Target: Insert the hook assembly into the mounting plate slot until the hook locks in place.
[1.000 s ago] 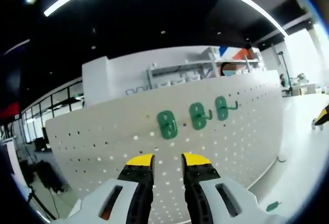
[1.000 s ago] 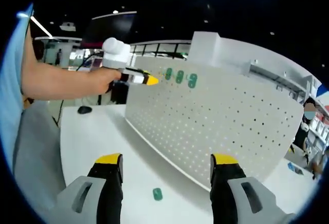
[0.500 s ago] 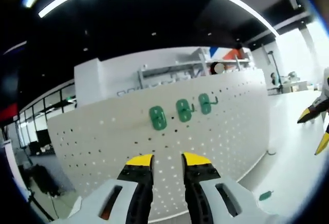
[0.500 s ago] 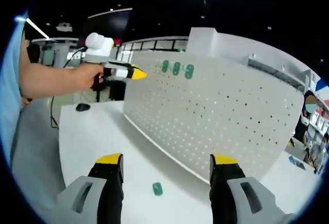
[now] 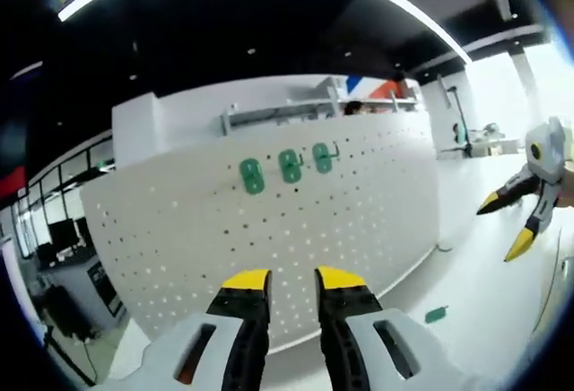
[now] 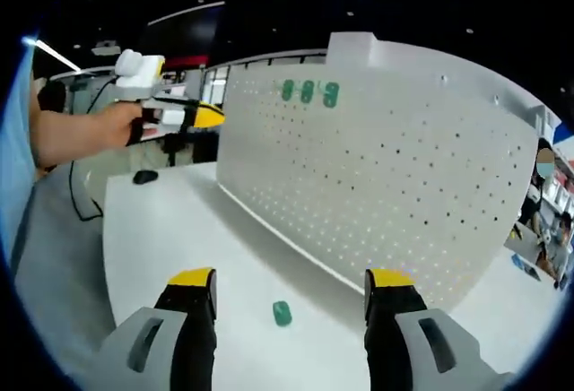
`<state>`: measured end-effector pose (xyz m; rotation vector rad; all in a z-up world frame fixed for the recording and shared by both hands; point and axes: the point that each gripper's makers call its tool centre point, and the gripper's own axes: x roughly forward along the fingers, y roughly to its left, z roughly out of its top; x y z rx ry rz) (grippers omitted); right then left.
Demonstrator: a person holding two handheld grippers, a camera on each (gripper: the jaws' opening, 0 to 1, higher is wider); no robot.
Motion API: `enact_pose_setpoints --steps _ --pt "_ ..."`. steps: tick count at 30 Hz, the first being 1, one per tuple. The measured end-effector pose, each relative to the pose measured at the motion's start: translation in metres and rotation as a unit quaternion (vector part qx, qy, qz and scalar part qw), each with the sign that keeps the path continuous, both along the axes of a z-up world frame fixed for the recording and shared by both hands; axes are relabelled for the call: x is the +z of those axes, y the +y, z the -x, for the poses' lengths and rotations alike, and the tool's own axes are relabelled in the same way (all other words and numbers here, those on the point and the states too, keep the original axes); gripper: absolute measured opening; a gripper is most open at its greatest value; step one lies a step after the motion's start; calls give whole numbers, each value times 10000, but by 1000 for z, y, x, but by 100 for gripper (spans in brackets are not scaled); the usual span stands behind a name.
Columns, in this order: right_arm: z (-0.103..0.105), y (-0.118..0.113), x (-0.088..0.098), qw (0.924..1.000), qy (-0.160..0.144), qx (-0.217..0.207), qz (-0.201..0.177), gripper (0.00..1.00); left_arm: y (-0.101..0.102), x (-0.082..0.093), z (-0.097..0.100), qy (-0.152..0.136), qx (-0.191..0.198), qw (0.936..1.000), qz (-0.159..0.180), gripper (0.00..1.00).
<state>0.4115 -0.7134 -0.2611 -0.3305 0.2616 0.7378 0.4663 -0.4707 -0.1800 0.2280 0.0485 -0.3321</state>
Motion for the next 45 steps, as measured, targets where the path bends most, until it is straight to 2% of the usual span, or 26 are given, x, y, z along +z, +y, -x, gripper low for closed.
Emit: enact_pose_setpoints --steps 14,21,26,36,45 --pt "1 1 -29 9995 287 42 80 66 -10 0 22 2 -263 9996 35 17" --pt "1 0 -46 9990 419 45 126 66 -17 -1 32 -10 -392 9992 -63 15" --pt "-1 3 -59 9983 535 67 218 65 -16 0 35 -8 -403 9991 -113 14" --pt "-14 7 -77 9970 738 164 154 61 -16 -2 41 10 -437 9989 -152 13" --pt "-23 12 -104 9943 1012 234 258 56 -11 -6 51 23 -413 9991 -136 14"
